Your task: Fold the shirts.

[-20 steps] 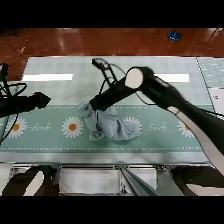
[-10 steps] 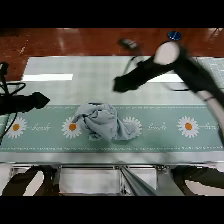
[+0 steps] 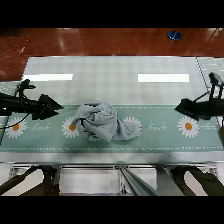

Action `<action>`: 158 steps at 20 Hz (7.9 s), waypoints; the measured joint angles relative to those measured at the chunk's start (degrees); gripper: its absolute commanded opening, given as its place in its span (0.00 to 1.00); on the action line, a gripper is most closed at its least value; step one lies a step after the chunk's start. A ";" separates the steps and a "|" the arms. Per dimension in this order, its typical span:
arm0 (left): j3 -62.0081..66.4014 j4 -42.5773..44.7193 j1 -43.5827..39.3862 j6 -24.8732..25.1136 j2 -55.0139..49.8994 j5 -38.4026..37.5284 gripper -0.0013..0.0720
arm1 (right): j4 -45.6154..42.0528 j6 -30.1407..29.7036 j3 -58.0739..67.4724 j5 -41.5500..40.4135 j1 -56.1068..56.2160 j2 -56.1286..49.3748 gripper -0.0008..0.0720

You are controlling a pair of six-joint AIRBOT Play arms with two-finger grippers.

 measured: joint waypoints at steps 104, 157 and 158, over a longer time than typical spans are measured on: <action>41.88 29.16 -25.33 -9.25 -19.56 16.79 0.67 | -12.59 7.65 17.84 -6.08 3.54 -19.30 0.53; -19.93 -25.14 -48.02 -13.11 3.52 52.13 0.04 | 28.28 -23.39 -9.35 -10.29 -23.78 -20.59 0.57; -19.74 -25.14 -48.02 -12.96 3.52 51.78 0.04 | 29.14 -23.67 -8.11 -10.97 -22.36 -22.88 0.57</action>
